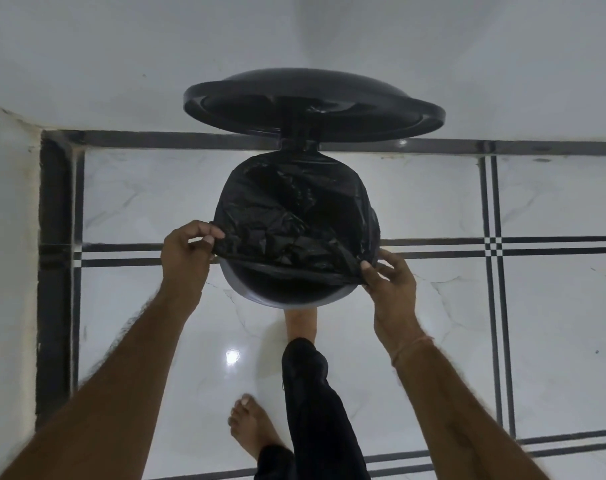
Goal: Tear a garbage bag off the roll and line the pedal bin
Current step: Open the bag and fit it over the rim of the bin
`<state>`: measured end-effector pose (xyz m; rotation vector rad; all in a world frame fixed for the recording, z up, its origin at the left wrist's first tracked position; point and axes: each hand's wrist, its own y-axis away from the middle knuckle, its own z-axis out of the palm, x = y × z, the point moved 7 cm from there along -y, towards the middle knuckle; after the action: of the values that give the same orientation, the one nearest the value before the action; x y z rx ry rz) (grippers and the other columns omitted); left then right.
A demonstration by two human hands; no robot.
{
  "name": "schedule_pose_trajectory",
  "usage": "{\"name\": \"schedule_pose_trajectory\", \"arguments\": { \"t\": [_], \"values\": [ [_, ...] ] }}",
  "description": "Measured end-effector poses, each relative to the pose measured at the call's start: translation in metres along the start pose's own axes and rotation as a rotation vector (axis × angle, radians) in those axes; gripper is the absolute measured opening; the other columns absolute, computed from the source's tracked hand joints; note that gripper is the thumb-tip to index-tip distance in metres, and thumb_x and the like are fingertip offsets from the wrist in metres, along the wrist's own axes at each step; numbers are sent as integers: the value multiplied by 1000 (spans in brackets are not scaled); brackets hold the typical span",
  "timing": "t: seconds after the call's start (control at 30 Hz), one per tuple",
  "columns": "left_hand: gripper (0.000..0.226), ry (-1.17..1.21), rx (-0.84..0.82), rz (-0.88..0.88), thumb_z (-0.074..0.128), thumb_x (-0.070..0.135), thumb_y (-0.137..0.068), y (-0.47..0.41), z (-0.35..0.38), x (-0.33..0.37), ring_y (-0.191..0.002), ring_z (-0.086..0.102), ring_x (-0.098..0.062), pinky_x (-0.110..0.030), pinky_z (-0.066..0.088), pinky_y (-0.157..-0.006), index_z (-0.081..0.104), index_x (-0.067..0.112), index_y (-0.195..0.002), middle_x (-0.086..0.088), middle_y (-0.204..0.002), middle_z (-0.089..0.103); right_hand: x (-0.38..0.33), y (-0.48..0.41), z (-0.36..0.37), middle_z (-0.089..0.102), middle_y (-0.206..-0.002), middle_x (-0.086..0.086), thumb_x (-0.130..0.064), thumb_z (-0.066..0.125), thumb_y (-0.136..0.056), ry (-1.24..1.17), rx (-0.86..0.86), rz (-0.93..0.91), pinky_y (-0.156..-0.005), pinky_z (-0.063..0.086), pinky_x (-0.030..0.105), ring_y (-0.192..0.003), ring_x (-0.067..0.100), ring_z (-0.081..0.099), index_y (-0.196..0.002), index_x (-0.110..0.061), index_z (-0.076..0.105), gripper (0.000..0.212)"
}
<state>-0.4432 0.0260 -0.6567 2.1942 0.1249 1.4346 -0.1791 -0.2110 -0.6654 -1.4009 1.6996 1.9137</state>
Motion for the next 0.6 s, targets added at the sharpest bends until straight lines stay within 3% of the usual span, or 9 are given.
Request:
{"name": "schedule_pose_trajectory", "arguments": {
  "t": [0.07, 0.17, 0.3, 0.4, 0.5, 0.6],
  "values": [
    [28, -18, 17, 11, 52, -7, -94, 4, -1, 0, -83, 66, -27, -45, 61, -82, 73, 11, -90, -13, -96, 71, 8, 10, -3, 71, -110, 20, -12, 73, -88, 14, 45, 62, -80, 58, 32, -103, 35, 69, -123, -6, 60, 38],
    [19, 36, 46, -44, 64, -7, -89, 8, 0, -3, -83, 68, -26, -43, 60, -88, 74, 6, -98, -16, -97, 74, 19, 20, -8, 68, -93, 8, -21, 73, -89, 22, 124, 162, -83, 53, 40, -90, 25, 61, -114, -2, 66, 32],
    [28, 153, 86, -197, 66, -10, -88, 19, -3, -12, -74, 63, -16, -31, 55, -76, 63, 18, -93, -6, -82, 66, 25, 31, -7, 64, -82, 5, -24, 69, -91, -12, 128, 240, -57, 43, 24, -70, 16, 56, -111, 3, 68, 33],
    [18, 203, 52, -298, 61, -5, -95, 24, -4, -23, -76, 61, -19, -24, 54, -71, 65, 12, -91, -5, -83, 66, 24, 33, -6, 70, -81, 4, -19, 66, -95, -46, 154, 264, -50, 40, 22, -60, 12, 60, -113, 5, 67, 31],
    [14, 229, 25, -383, 60, -2, -96, 32, -3, -28, -78, 60, -21, -29, 54, -76, 67, 8, -88, -5, -80, 66, 21, 36, -6, 73, -87, 5, -18, 64, -96, -54, 166, 254, -50, 40, 22, -63, 12, 66, -116, 4, 66, 30],
    [15, 275, 131, -429, 66, 7, -93, 45, -6, -26, -75, 63, -25, -33, 57, -74, 68, 10, -79, -3, -74, 69, 19, 39, -6, 73, -89, 9, -17, 64, -95, -49, 160, 225, -49, 38, 23, -61, 13, 68, -116, 6, 64, 31]
  ]
}}
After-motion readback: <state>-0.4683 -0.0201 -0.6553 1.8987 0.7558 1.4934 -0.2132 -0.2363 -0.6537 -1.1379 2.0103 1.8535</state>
